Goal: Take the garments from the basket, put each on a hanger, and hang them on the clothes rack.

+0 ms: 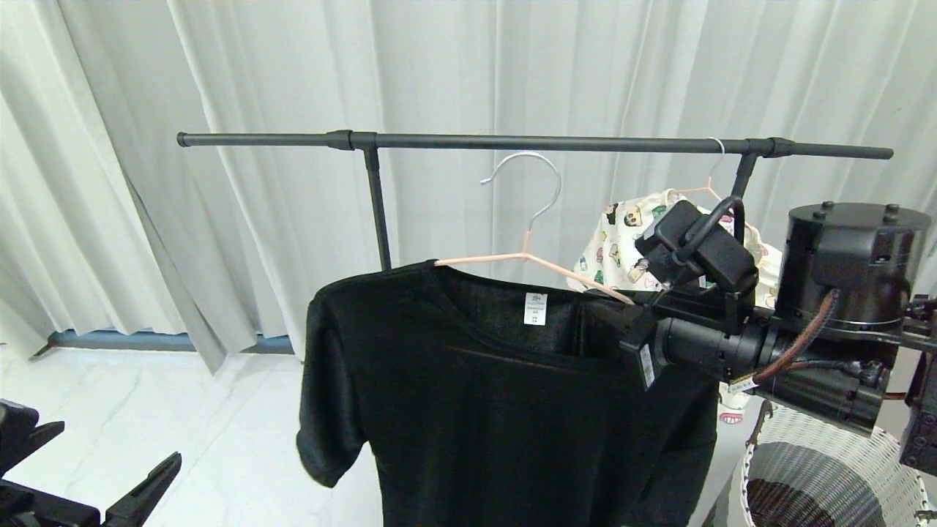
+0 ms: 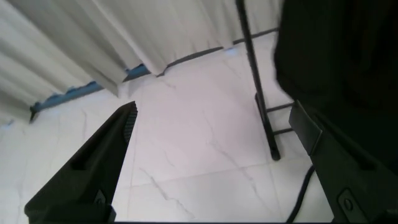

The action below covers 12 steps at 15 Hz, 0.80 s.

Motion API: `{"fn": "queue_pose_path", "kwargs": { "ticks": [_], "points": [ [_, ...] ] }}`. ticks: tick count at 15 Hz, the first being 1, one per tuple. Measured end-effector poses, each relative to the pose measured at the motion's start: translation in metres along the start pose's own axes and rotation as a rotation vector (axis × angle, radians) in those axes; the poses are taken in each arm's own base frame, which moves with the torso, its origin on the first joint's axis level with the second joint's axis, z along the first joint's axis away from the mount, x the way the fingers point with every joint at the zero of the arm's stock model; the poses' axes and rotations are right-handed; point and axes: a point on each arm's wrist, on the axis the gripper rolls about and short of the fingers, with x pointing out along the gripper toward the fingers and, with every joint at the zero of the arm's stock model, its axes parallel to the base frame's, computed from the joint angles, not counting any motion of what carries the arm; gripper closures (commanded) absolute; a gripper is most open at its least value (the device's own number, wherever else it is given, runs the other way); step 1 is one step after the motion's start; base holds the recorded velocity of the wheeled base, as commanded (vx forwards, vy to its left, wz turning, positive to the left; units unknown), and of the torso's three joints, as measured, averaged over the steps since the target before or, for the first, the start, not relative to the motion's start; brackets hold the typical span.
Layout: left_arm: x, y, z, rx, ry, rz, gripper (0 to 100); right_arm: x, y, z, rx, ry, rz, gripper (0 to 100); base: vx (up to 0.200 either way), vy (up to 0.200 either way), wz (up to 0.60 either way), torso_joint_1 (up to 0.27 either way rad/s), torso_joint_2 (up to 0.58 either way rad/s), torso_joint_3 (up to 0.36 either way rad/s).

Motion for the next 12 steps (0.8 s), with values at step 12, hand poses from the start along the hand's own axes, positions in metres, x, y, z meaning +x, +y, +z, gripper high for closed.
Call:
{"fn": "queue_pose_path", "kwargs": {
  "ticks": [12],
  "points": [
    [0.016, 0.034, 0.032, -0.097, -0.021, 0.228, 0, -0.025, -0.028, -0.031, -0.022, 0.375, -0.349, 100, 0.0, 0.0, 0.0, 0.0, 0.0, 0.0]
  ]
}}
